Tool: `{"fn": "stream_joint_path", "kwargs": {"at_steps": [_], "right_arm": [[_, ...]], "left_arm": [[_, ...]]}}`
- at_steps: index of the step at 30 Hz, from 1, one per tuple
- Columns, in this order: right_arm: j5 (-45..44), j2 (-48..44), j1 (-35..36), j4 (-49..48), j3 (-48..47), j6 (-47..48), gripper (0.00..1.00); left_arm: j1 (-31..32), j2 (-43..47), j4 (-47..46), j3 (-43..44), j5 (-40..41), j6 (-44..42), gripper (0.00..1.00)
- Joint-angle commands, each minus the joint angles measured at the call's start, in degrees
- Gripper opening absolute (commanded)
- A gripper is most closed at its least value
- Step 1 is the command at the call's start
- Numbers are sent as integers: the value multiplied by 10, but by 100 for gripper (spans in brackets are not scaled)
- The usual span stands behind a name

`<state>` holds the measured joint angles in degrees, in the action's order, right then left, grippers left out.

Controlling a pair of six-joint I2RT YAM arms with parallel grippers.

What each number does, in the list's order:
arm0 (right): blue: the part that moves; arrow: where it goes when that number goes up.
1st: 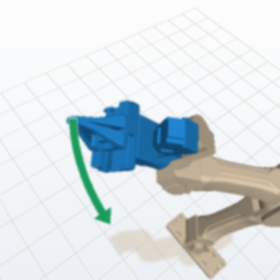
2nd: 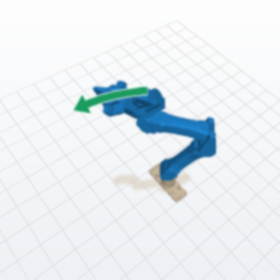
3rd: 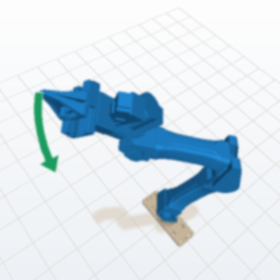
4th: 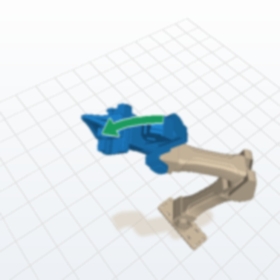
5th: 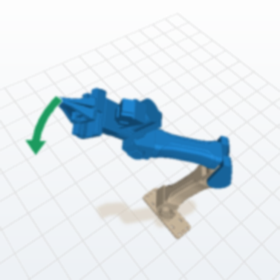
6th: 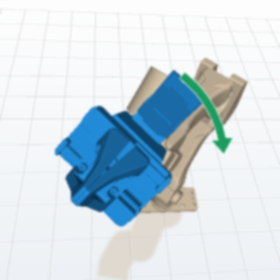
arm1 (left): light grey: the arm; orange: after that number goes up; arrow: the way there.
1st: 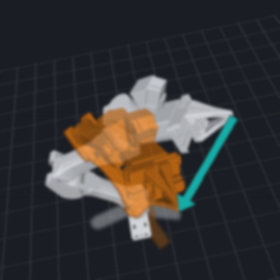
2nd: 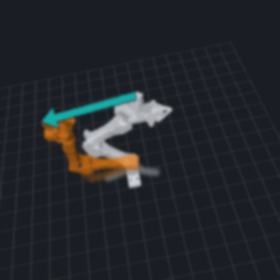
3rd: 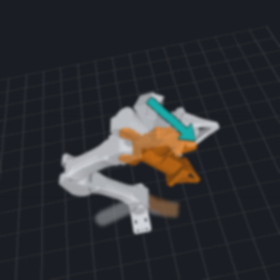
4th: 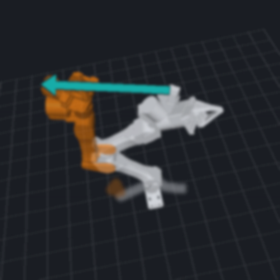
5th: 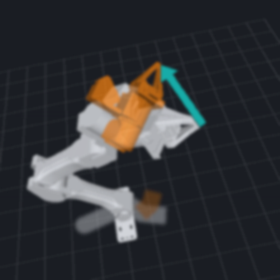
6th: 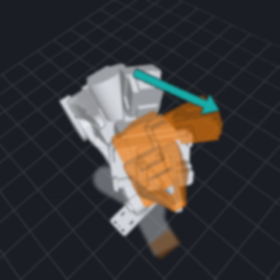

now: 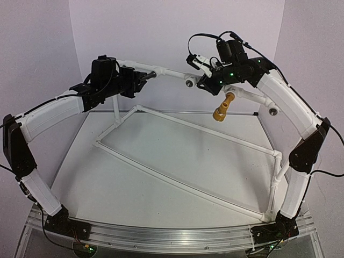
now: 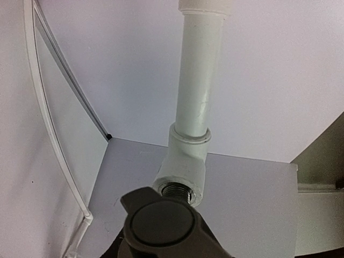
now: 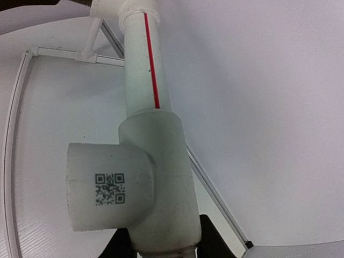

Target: Install the water faucets

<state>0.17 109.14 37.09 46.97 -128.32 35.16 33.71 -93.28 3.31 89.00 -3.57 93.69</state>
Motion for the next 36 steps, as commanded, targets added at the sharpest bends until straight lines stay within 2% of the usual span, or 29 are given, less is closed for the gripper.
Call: {"fn": "stream_joint_path", "kwargs": {"at_steps": [1, 10, 21, 29, 36], "right_arm": [[21, 53, 6, -38, 10, -144, 0], [30, 55, 7, -41, 11, -150, 0], [41, 49, 7, -42, 21, -146, 0], [46, 41, 7, -41, 34, -145, 0], [60, 41, 11, -41, 34, -153, 0]], "left_arm": [[5, -35, 1, 43, 96, 91, 0], [10, -65, -5, 40, 88, 132, 0], [13, -98, -77, 40, 57, 131, 0], [6, -99, -164, 1, 54, -10, 0], [6, -90, -180, -26, 69, -41, 0]]}}
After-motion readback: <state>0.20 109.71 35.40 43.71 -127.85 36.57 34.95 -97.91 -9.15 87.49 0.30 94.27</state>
